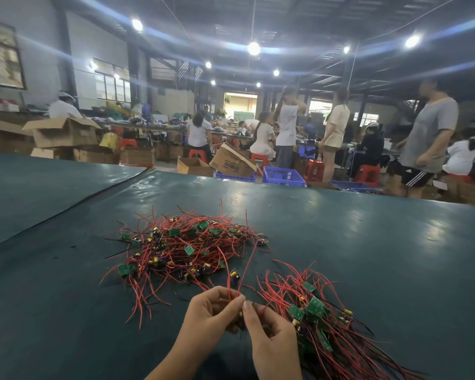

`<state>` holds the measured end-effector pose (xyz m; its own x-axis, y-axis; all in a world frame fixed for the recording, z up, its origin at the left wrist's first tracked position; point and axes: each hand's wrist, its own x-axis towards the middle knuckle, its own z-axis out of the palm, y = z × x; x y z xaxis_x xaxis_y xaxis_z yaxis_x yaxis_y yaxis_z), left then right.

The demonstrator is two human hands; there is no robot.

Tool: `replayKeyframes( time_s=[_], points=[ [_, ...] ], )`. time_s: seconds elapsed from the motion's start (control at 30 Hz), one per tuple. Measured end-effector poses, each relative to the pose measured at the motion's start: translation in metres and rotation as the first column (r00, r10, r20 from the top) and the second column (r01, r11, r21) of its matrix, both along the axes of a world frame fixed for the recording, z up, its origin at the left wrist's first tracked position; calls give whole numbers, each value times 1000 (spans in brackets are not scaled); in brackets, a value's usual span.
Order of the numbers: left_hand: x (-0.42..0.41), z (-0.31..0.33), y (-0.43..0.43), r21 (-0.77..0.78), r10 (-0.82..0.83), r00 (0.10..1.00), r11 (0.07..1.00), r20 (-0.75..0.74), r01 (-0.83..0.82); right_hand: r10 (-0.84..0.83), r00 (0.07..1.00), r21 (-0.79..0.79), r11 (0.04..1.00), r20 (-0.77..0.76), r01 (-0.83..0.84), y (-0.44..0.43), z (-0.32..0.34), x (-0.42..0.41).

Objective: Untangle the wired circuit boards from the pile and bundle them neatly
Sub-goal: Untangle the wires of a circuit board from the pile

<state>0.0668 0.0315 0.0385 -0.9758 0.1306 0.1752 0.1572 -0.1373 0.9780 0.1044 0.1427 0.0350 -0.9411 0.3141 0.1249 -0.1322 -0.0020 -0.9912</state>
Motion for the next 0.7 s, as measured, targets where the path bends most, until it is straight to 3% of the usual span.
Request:
replayKeyframes(
  time_s=[0.23, 0.43, 0.53, 0.7],
  points=[
    [2, 1, -1, -53, -19, 1000, 998, 2, 19, -19, 1000, -41, 999, -1, 19, 4, 2, -2],
    [-1, 3, 0, 94, 4, 992, 995, 127, -16, -41, 994, -234, 970, 102, 64, 9, 6, -3],
    [-1, 3, 1, 149, -22, 986, 989, 165, -3, -26, 996, -246, 968, 85, 46, 10, 8, -3],
    [0, 1, 2, 44, -91, 972, 996, 219, 83, 49, 998, -243, 969, 46, -37, 7, 8, 0]
  ],
)
